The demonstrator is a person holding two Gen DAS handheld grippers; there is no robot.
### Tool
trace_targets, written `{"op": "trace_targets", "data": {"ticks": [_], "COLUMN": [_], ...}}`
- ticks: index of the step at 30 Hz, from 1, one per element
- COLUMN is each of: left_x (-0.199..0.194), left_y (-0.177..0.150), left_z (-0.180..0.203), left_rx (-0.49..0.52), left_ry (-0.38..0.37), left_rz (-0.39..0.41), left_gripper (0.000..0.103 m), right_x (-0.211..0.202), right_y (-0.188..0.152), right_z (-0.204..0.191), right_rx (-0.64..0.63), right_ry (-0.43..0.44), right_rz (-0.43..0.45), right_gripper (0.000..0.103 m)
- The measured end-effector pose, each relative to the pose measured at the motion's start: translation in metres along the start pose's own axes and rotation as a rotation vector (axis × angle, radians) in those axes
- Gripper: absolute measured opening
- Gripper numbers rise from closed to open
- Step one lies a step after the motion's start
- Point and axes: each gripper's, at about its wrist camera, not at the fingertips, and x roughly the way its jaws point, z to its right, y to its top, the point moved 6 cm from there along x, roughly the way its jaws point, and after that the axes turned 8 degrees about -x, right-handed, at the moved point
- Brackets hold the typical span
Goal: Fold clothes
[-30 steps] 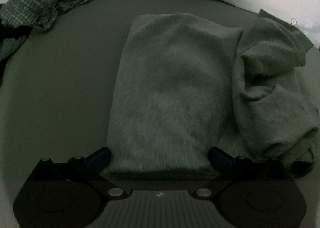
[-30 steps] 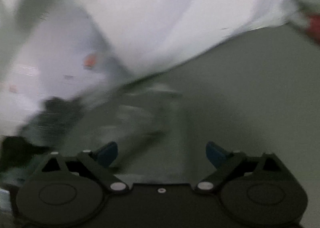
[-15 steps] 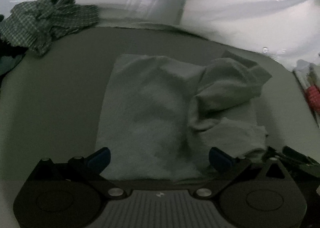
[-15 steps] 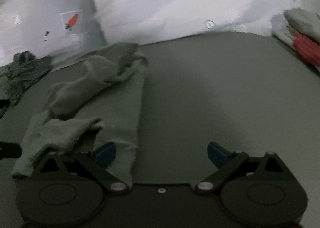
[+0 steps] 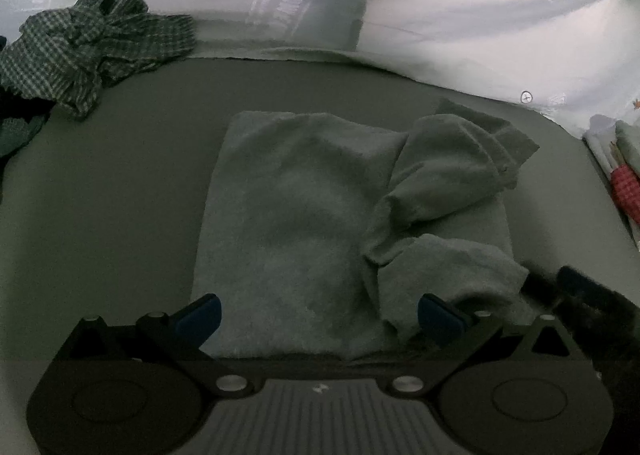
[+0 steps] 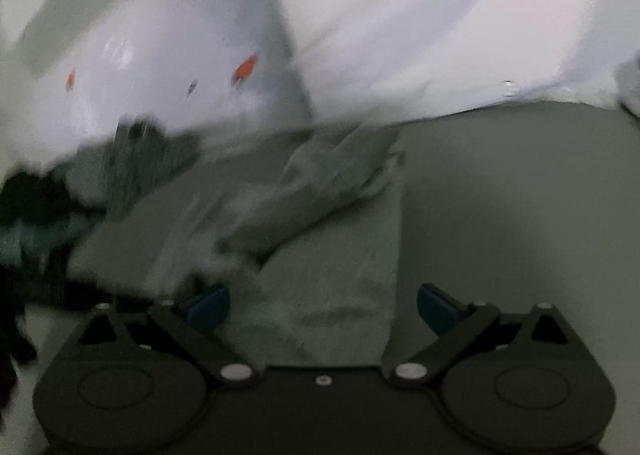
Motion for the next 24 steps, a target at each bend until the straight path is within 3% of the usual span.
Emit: {"op": "trace_targets", "data": {"ticks": [5,7,9,16,20,24], "left_x": [0.001,0.001,0.000,-0.001,-0.001,0.001], "left_y": [0.001,0.002,0.004,0.008,0.010,0.012], "left_z": [-0.001,0.000,0.000,-0.009,-0.011,-0.003], "left_rx": [-0.002,-0.001,-0.001,-0.042,-0.047,-0.013], "left_ry": [-0.004,-0.009,-0.011,0.009,0.017,0.003], "left_rz": [0.001,0.006,0.010,0.022,0.029,0.030], "left_gripper": [0.103,0.103,0.103,0.103,0.103,0.102], "right_x": [-0.004,0.010,0.025,0.041,0.036,0.024], "right_y": [0.008,0.006,0.001,-0.028,-0.035,-0.020], "right_z": [0.037,0.042,0.036,-0.033,-0.053,-0.025], "right_rx": [0.180,0.132,0.068,-0.142,-0.306,-0.199], "right_ry": [-0.073,-0.146,-0.160,0.000,-0.009,-0.049], "right_rz": [0.043,-0.027,-0.075,-0.168,-0.170,-0.111], "right_gripper": [0.102,0.102,0.102,0.102,0.102,0.103]}}
